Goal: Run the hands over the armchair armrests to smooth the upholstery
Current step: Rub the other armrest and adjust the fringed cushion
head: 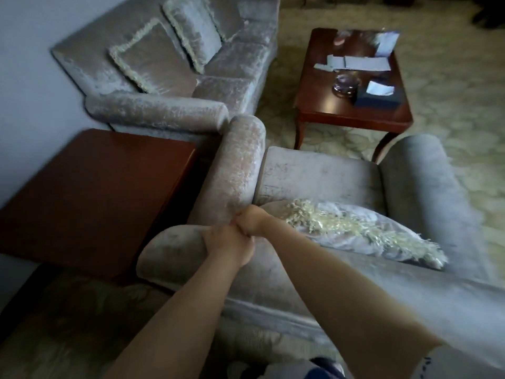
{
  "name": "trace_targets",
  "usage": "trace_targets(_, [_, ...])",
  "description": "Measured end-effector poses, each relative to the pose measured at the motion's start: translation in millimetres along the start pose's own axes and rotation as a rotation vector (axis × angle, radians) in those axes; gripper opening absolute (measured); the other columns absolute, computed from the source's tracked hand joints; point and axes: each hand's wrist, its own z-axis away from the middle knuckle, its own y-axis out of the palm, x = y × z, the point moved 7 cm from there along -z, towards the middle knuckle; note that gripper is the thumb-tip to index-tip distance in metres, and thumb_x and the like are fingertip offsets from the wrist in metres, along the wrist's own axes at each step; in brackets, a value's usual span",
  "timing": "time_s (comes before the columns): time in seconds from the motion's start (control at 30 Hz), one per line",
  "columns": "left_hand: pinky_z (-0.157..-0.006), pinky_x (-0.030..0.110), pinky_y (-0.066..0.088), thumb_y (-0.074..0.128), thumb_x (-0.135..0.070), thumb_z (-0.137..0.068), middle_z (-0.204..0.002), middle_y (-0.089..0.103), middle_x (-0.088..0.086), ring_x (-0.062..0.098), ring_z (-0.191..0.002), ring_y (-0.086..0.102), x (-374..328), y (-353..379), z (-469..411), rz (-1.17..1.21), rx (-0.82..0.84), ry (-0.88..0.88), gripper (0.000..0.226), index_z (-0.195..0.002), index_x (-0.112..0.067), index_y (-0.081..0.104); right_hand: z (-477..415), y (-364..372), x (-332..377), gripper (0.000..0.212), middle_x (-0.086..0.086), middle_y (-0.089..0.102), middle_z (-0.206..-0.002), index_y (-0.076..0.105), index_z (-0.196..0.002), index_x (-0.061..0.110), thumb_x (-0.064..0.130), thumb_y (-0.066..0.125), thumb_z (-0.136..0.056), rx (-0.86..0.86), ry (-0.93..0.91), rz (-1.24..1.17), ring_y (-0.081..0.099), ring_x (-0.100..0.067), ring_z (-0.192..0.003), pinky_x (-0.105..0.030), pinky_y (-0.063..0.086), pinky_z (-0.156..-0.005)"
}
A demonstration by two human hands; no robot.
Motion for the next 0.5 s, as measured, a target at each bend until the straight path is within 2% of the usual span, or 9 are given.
trace_targets(0.1, [-0.1,0.042,0.037,0.027,-0.048,-0.092,-0.133,0.051,0.016,0.032,-0.121,0.047,-90,20,25,-0.096,0.037,0.184,0.06,-0.132,-0.008,0.048,52,-37,-65,0.033,-0.019,0.058,-0.124,0.059,-0.118,0.001,0.019,0.044,-0.095,-0.051,0.106,-0.113,0.053,-0.024,-0.099,-0.03,0.041,-0.085])
trace_targets(0.2, [-0.106,0.044,0.032,0.023,-0.042,-0.091,-0.141,0.042,0.018,0.034,-0.128,0.04,-182,42,53,-0.2,0.139,0.344,0.059,-0.138,-0.009,0.039,111,-67,-144,0.038,-0.015,0.055,-0.128,0.06,-0.119,0.007,0.028,0.039,-0.097,-0.048,0.217,-0.027,0.051,-0.029,-0.114,-0.034,0.038,-0.094])
trace_targets(0.3, [-0.104,0.043,0.034,0.021,-0.039,-0.094,-0.14,0.043,0.016,0.033,-0.126,0.042,-283,60,95,-0.131,0.174,0.58,0.054,-0.137,-0.013,0.041,172,-106,-232,0.033,-0.013,0.059,-0.121,0.062,-0.11,0.009,0.028,0.041,-0.095,-0.101,0.364,0.039,0.054,-0.029,-0.11,-0.033,0.04,-0.085])
trace_targets(0.4, [-0.098,0.041,0.037,0.021,-0.054,-0.093,-0.13,0.054,0.013,0.031,-0.118,0.05,-366,69,128,-0.051,0.152,0.663,0.06,-0.128,-0.014,0.051,239,-149,-329,0.028,-0.012,0.062,-0.115,0.062,-0.105,0.012,0.028,0.044,-0.091,-0.223,0.602,0.087,0.058,-0.03,-0.106,-0.035,0.046,-0.087])
trace_targets(0.5, [-0.097,0.042,0.038,0.022,-0.05,-0.094,-0.131,0.052,0.015,0.032,-0.12,0.048,-433,88,142,-0.041,0.216,0.675,0.059,-0.13,-0.011,0.048,300,-173,-411,0.041,-0.011,0.051,-0.133,0.052,-0.125,0.016,0.029,0.042,-0.087,-0.219,0.875,0.201,0.047,-0.031,-0.121,-0.042,0.036,-0.098])
